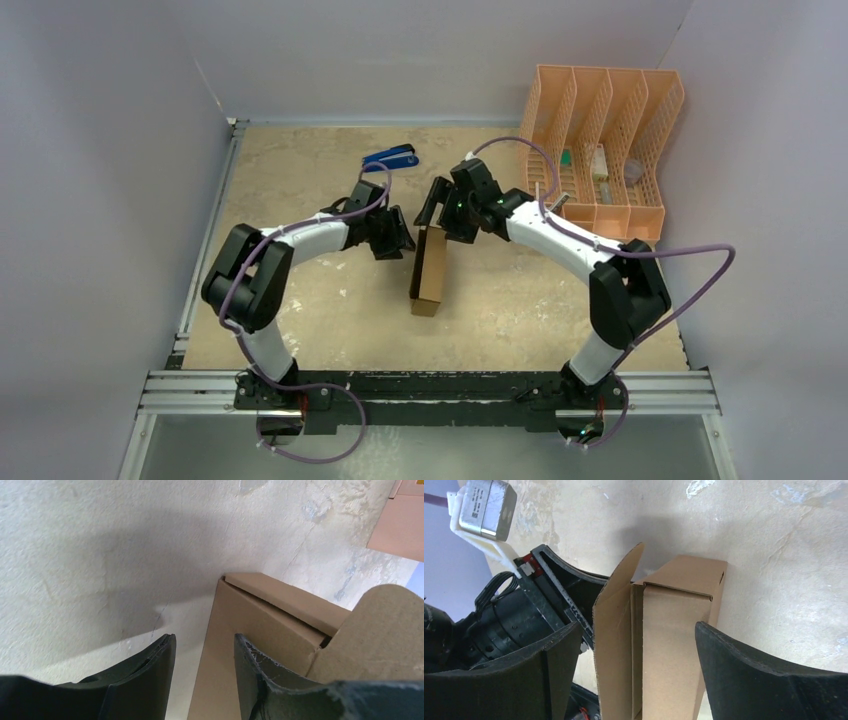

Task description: Fold the paper box

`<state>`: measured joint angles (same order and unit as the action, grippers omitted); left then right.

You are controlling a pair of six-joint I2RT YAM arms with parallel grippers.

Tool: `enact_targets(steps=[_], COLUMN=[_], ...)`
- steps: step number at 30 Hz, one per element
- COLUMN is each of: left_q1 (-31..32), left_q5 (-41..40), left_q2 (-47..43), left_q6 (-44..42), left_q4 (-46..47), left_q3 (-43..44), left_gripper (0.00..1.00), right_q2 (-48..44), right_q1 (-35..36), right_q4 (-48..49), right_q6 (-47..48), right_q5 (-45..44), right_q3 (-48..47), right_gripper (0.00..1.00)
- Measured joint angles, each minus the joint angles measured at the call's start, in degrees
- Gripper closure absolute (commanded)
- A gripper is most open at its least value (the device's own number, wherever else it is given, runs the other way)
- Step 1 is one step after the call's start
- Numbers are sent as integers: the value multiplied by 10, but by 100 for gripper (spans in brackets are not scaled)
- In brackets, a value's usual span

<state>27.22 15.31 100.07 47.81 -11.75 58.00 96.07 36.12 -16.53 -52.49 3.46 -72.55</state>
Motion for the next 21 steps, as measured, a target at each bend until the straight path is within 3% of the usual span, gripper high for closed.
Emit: enact_targets(steps=[13, 15, 16, 17, 21], left_q1=[0, 0, 0, -1, -5], left_q5=[65, 68, 68, 68, 59], left_q2=[77, 87, 88, 88, 79], left_q6=[-39, -54, -60, -66, -84], left_q4=[12, 0, -6, -12, -32], left_q3=[85, 99, 103, 105, 111], left_gripper=[53, 53, 52, 52, 50], right_q2=[-69, -76, -81, -86, -102], right_q1=[-5, -17, -28, -45, -134], right_q4=[-12, -13, -13, -14, -24], right_q6=[40, 74, 92, 117, 241], right_q5=[-11, -3, 8, 22, 119], right_q3=[11, 14, 17, 20, 24], right_gripper=[10, 13, 11, 2, 1])
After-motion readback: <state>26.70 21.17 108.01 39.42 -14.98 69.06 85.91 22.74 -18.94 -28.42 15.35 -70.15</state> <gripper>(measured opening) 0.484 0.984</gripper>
